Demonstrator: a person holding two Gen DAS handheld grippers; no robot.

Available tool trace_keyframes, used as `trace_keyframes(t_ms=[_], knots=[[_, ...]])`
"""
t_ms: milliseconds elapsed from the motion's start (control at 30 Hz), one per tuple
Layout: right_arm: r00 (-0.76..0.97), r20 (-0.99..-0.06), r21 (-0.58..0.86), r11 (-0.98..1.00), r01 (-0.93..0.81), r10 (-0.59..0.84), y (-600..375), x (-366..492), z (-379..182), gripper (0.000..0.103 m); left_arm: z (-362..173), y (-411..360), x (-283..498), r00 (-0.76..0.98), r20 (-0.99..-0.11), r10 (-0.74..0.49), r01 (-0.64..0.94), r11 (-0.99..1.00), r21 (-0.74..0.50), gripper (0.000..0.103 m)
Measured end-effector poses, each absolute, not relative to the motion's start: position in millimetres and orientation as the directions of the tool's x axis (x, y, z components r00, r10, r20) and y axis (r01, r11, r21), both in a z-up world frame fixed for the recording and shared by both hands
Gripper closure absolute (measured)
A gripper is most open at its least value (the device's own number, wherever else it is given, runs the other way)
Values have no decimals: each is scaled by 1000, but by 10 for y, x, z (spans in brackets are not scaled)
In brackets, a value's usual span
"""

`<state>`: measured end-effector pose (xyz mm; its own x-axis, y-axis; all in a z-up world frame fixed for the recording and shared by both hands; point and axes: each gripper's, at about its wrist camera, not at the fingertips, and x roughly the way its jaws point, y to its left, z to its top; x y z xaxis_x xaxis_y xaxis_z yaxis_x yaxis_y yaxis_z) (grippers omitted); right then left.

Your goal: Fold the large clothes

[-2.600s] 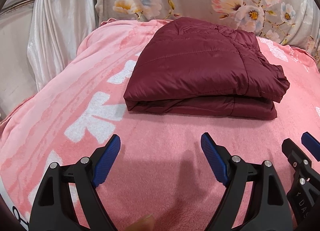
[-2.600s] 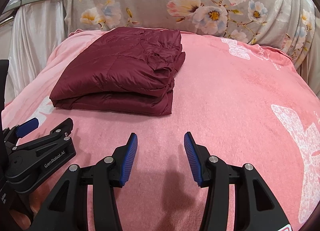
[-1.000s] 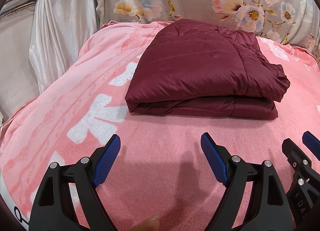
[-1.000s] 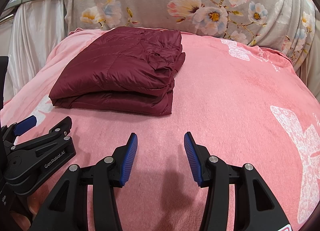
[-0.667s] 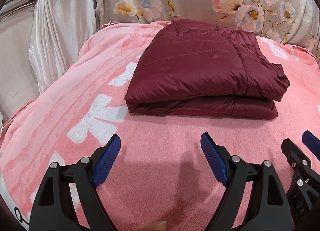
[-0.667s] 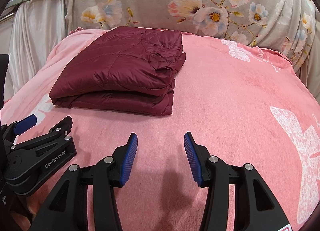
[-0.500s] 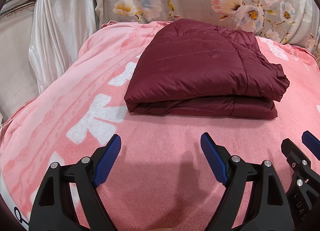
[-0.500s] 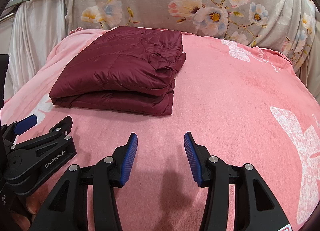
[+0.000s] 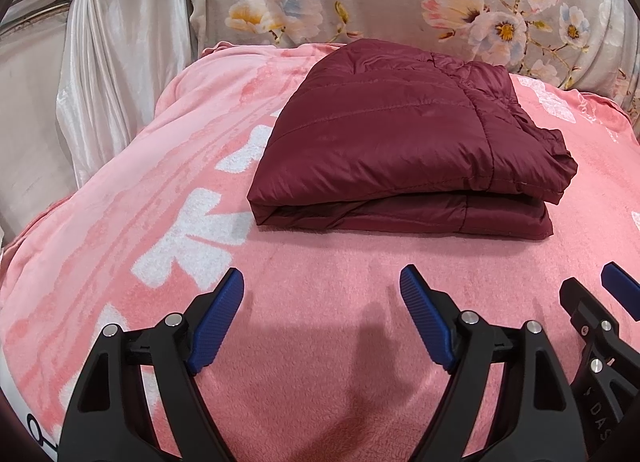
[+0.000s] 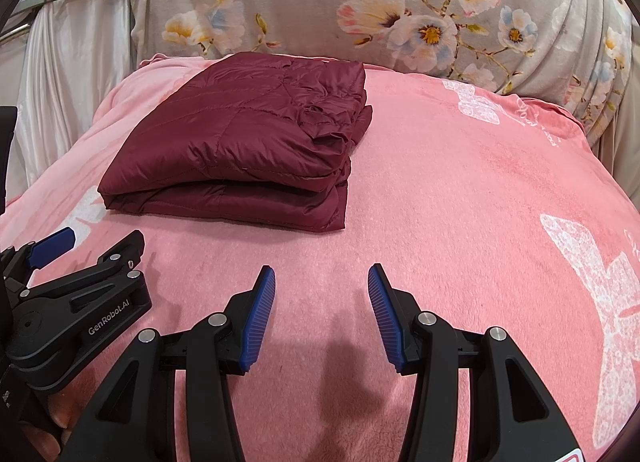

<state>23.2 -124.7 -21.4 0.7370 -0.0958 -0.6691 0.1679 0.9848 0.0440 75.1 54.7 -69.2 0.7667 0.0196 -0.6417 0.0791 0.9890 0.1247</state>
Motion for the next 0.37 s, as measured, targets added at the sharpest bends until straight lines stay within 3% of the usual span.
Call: trace_keyframes(t_ms=[367], knots=[[737, -669, 44, 985, 165, -94, -1241, 232, -216, 55, -701, 522, 746, 767, -642, 23, 84, 987, 134, 31]])
